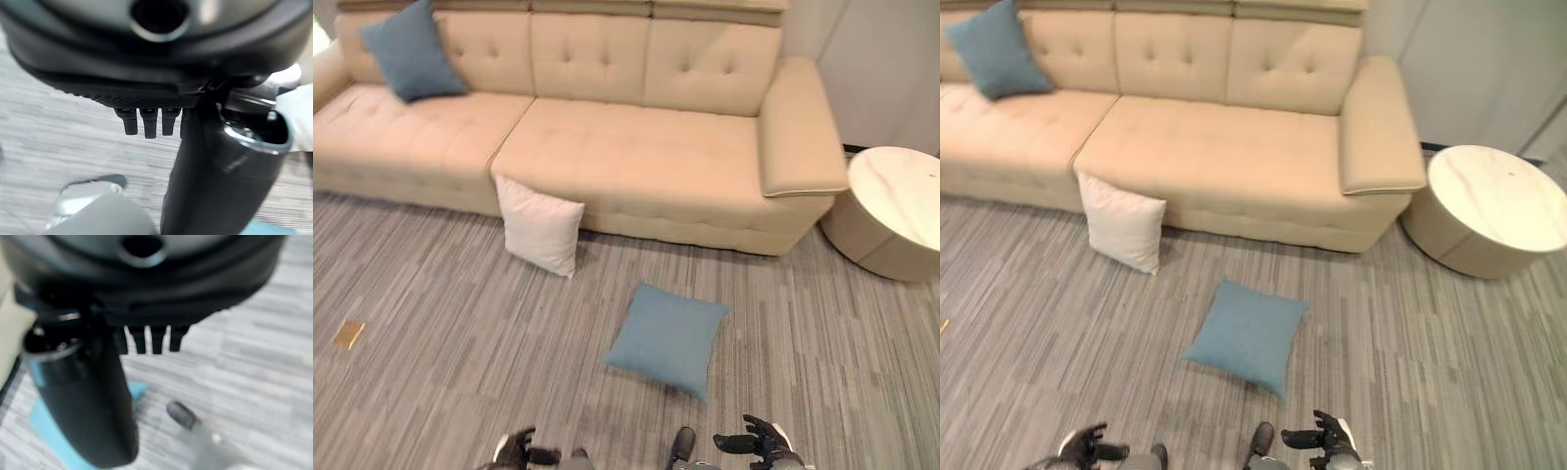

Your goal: Pick up all the scattered cushions and arrange them neatly on the sofa.

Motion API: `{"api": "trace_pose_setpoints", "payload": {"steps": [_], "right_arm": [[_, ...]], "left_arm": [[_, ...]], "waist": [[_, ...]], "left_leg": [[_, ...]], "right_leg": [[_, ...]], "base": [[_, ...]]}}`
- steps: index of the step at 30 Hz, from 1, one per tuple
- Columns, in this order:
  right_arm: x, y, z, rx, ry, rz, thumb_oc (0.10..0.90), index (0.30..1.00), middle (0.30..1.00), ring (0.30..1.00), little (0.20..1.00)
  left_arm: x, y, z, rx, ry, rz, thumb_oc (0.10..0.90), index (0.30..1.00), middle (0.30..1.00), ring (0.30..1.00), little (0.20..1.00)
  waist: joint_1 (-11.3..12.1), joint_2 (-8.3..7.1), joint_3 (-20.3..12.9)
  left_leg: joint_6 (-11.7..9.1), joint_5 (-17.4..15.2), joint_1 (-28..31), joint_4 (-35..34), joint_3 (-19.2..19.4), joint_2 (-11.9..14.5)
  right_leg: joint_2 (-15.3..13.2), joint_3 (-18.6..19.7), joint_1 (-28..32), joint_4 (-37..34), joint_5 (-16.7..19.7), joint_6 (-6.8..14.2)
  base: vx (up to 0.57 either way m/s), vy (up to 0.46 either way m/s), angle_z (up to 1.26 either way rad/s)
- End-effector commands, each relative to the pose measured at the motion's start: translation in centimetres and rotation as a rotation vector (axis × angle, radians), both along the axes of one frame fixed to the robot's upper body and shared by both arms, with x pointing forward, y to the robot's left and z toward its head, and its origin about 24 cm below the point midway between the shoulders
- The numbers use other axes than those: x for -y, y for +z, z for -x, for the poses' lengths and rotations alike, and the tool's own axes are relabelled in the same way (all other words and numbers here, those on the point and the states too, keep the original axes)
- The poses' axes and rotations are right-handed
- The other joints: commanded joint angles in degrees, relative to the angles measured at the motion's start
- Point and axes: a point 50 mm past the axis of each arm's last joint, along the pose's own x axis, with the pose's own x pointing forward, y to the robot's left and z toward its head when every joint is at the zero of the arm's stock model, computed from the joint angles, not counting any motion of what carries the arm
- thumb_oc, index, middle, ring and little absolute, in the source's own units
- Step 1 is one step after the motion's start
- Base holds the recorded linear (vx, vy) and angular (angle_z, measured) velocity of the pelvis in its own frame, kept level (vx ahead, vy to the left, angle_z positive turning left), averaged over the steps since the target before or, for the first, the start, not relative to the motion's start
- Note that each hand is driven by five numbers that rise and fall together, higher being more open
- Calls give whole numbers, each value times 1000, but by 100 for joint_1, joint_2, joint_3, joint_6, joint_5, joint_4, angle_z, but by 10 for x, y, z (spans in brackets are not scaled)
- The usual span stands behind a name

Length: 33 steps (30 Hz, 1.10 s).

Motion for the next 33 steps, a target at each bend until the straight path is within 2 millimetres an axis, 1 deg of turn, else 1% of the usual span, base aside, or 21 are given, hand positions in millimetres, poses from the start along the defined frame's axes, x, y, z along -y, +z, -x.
{"api": "trace_pose_setpoints", "payload": {"steps": [1,2,4,6,8,9,11,12,13,16,17,18,21,22,23,24,26,28,29,31,33], "right_arm": [[8,16,-24,120,-1,34,800,900,900,900,900],[9,15,-23,117,-1,37,800,900,900,900,900],[9,15,-23,116,-2,40,800,900,900,900,900],[8,15,-23,115,-1,43,800,900,900,900,900],[7,14,-23,113,-1,42,800,900,900,900,900],[6,14,-23,113,0,43,800,900,900,900,900],[4,12,-20,102,6,40,800,900,900,900,900],[1,11,-19,97,12,39,800,900,900,900,900],[1,11,-19,97,12,39,800,900,900,900,900],[-4,9,-19,92,22,26,800,900,900,900,900],[-4,9,-19,92,22,26,800,900,900,900,900],[-6,9,-19,90,28,22,800,900,900,900,900],[-8,9,-22,91,38,13,800,900,900,900,900],[-9,11,-25,100,44,14,800,900,900,900,900],[-9,12,-27,107,46,14,800,900,900,900,900],[-9,12,-27,107,46,14,800,900,900,900,900],[-6,14,-28,116,47,19,800,900,900,900,900],[-5,14,-29,121,47,25,800,900,900,900,900],[-3,13,-25,109,37,26,800,900,900,900,900],[-2,13,-25,110,38,31,800,900,900,900,900],[-2,18,-33,139,47,40,800,900,900,900,900]], "left_arm": [[17,1,-11,28,-85,19,800,900,900,900,900],[17,0,-11,24,-88,17,800,900,900,900,900],[17,1,-12,25,-92,15,800,900,900,900,900],[17,1,-12,25,-94,16,800,900,900,900,900],[16,1,-11,24,-88,13,800,900,900,900,900],[15,1,-10,23,-87,11,800,900,900,900,900],[13,-2,-4,0,-77,11,800,900,900,900,900],[11,-3,1,-15,-72,9,800,900,900,900,900],[11,-3,1,-15,-72,9,800,900,900,900,900],[5,-2,4,-19,-55,-2,800,900,900,900,900],[5,-2,4,-19,-55,-2,800,900,900,900,900],[3,-2,4,-19,-50,-8,800,900,900,900,900],[-5,1,3,-7,-25,-22,800,900,900,900,900],[-8,3,-1,10,-17,-29,800,900,900,900,900],[-8,4,-3,19,-19,-32,800,900,900,900,900],[-8,4,-3,19,-19,-32,800,900,900,900,900],[-7,5,-6,32,-29,-31,800,900,900,900,900],[-5,5,-9,43,-38,-29,800,900,900,900,900],[-6,6,-9,39,-49,-35,800,900,900,900,900],[-4,6,-10,42,-54,-34,800,900,900,900,900],[-1,10,-22,85,-55,-29,800,900,900,900,900]], "waist": [[57,-28,249],[69,-74,214],[88,-84,202],[136,-59,182],[210,-17,164],[243,-13,169],[264,-27,102],[269,-69,57],[267,-69,53],[354,-132,38],[353,-133,34],[387,-130,55],[405,-83,149],[366,2,242],[330,46,277],[329,49,259],[245,111,290],[195,107,321],[173,53,311],[169,35,300],[157,39,378]], "left_leg": [[337,-540,187,-348,91,-374],[388,-666,91,-660,176,-491],[397,-632,-8,-849,230,-547],[370,-453,-75,-1302,204,-600],[323,-114,-167,-1774,167,-598],[319,-51,-217,-1821,152,-596],[371,-74,-65,-2043,150,-610],[406,-105,-3,-2014,90,-677],[406,-104,-8,-2013,89,-678],[563,-322,98,-1934,191,-753],[563,-321,94,-1934,190,-753],[632,-396,127,-1912,220,-776],[827,-533,287,-1912,282,-843],[912,-568,349,-1920,239,-874],[944,-581,410,-1961,205,-893],[942,-571,390,-1966,203,-888],[947,-582,526,-2065,110,-946],[937,-603,588,-2127,73,-1000],[916,-652,568,-2091,29,-1071],[900,-676,551,-2075,7,-1095],[853,-679,395,-1964,-13,-1092]], "right_leg": [[-140,373,19,465,-652,424],[-105,361,120,363,-700,453],[-69,357,175,308,-724,472],[26,400,246,230,-764,501],[137,422,365,159,-829,523],[162,447,400,175,-867,514],[196,488,475,181,-908,548],[141,527,487,243,-913,586],[141,526,483,244,-913,586],[-68,606,399,622,-973,729],[-69,605,395,622,-973,729],[-164,614,307,889,-981,788],[-452,674,-141,1791,-789,971],[-524,799,-448,2347,-665,1010],[-507,880,-599,2478,-651,983],[-500,877,-614,2464,-637,979],[-355,1008,-776,2263,-730,888],[-279,973,-813,1871,-697,845],[-251,944,-731,1477,-705,840],[-212,959,-687,1372,-718,825],[-159,908,-755,1347,-707,759]], "base": [[253,-70,12],[134,-23,11],[155,0,2],[173,41,6],[197,81,7],[193,108,3],[228,154,-7],[192,142,1],[214,224,4],[113,189,-10],[63,154,-37],[54,147,-38],[91,208,-27],[102,205,-32],[73,144,-31],[87,74,-18],[119,45,8],[147,-19,21],[126,-47,17],[112,-58,25],[78,-79,47]]}}
